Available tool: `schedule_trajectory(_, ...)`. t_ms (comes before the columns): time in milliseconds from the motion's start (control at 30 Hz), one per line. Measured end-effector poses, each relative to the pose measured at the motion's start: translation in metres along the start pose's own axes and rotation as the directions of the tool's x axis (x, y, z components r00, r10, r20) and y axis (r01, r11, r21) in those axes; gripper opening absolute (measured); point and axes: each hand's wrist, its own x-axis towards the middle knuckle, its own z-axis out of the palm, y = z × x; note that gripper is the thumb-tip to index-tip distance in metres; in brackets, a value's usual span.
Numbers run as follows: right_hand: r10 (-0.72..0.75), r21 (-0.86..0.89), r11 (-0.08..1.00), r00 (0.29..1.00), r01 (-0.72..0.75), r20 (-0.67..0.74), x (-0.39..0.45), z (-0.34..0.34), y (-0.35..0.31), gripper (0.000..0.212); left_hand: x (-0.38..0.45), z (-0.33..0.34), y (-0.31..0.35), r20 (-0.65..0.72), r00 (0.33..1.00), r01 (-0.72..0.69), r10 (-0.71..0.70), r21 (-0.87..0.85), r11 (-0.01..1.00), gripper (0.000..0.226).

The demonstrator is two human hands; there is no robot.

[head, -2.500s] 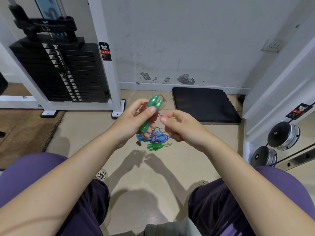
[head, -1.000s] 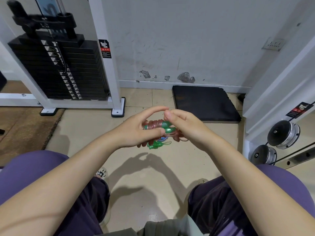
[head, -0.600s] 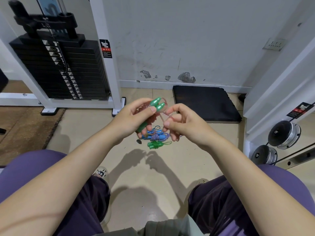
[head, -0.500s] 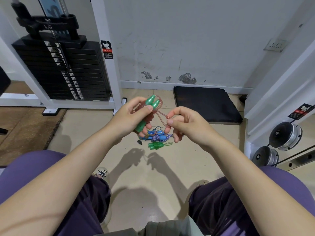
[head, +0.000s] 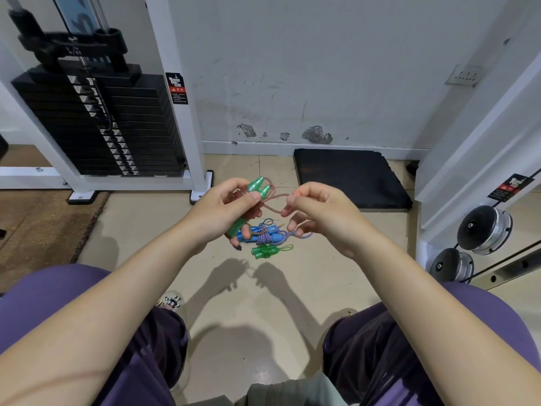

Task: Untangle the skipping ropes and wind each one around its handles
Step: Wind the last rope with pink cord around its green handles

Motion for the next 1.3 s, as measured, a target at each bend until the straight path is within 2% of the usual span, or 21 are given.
schedule_trajectory(133,0.173,0.137,0.97,0.967,-0.2,0.186,0.0,-0.003,0.0,0.021,0.0,-0.002,-0.001,0.034,0.999,-0.018,0.018,0.007,1.0,0.017)
schedule_trajectory(200,0.209,0.205,0.943,0.948,-0.26,0.241,0.0,-0.004,0.002,0.023,-0.001,-0.003,0.0,0.05,0.998,-0.025,0.025,0.009,1.0,0.019)
schedule_trajectory(367,0.202,0.283,0.915,0.933,-0.288,0.299,-0.001,-0.005,0.002,0.011,-0.002,-0.004,-0.001,0.066,0.997,-0.042,0.04,0.029,0.999,0.021)
schedule_trajectory(567,0.222,0.232,0.923,0.916,-0.308,0.335,0.001,-0.003,0.006,0.022,-0.003,-0.004,-0.001,0.085,0.994,-0.065,0.062,0.036,0.997,0.021)
schedule_trajectory(800,0.314,0.042,0.936,0.885,-0.348,0.343,0.003,-0.006,0.006,0.034,-0.005,-0.006,-0.001,0.179,0.982,-0.072,0.064,0.039,0.997,0.031)
schedule_trajectory(933,0.283,-0.094,0.959,0.936,-0.268,0.212,0.003,-0.013,0.005,0.005,-0.004,-0.007,0.0,0.207,0.977,-0.06,0.051,0.037,0.998,0.035)
schedule_trajectory(1133,0.165,0.074,0.981,0.975,-0.177,0.146,0.006,-0.02,0.004,0.005,-0.005,-0.008,0.0,0.285,0.958,-0.036,0.019,0.056,0.998,0.029)
schedule_trajectory(1300,0.193,0.297,0.926,0.968,-0.233,0.159,0.009,-0.013,0.009,0.011,-0.007,0.0,-0.002,0.335,0.942,-0.049,0.018,0.087,0.995,0.033)
